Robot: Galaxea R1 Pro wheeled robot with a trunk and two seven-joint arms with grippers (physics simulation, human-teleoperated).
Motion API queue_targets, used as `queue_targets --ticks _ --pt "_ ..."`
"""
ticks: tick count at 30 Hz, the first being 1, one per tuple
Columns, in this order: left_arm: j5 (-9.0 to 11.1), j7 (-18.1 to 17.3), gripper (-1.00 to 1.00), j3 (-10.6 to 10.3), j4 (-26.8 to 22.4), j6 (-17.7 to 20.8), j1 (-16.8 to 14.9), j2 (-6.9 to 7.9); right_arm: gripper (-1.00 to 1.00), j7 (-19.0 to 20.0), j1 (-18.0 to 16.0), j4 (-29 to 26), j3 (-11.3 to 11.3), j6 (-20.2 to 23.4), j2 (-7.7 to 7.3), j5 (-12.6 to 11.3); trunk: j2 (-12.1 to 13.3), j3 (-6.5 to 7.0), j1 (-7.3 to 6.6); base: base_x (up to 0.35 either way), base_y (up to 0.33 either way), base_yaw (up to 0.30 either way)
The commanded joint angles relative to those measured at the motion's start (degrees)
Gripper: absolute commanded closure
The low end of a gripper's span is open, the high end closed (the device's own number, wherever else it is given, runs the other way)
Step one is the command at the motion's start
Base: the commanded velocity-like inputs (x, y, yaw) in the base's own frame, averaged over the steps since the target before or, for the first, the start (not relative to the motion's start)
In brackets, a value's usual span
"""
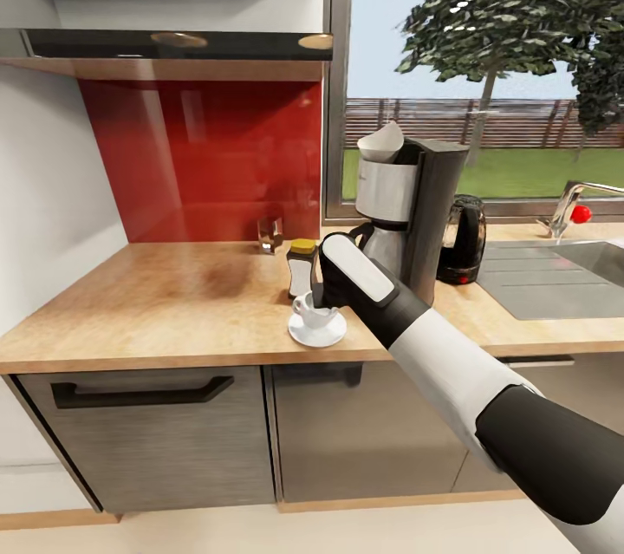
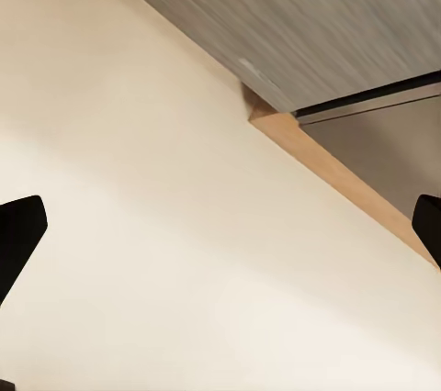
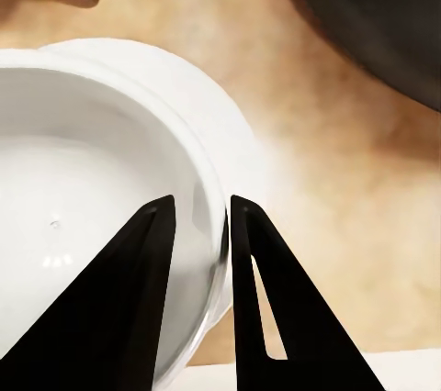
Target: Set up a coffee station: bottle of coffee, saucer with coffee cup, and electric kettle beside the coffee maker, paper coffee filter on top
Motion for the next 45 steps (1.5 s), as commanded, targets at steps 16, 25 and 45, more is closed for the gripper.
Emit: queue_targets --ticks 16,25,45 --pt "0.48 -0.32 -1.0 0.18 0.02 0.36 -0.03 -0.01 1.0 -0.54 -0.08 0.0 0.06 0.53 0.0 -0.52 -3.24 -1.5 1.75 0.0 0.0 0.0" --pt "0.48 -0.32 -1.0 0.18 0.02 0.36 -0.03 -0.01 1.0 -0.56 -0.08 0.0 0.06 0.53 0.0 -0.52 -3.24 -1.5 1.75 0.0 0.0 0.0" --pt "0.48 -0.32 -1.0 0.18 0.02 0.36 -0.03 -0.01 -1.0 -0.39 -0.1 -0.05 0.06 0.53 0.0 -0.53 -3.24 -1.5 1.75 0.0 0.0 0.0"
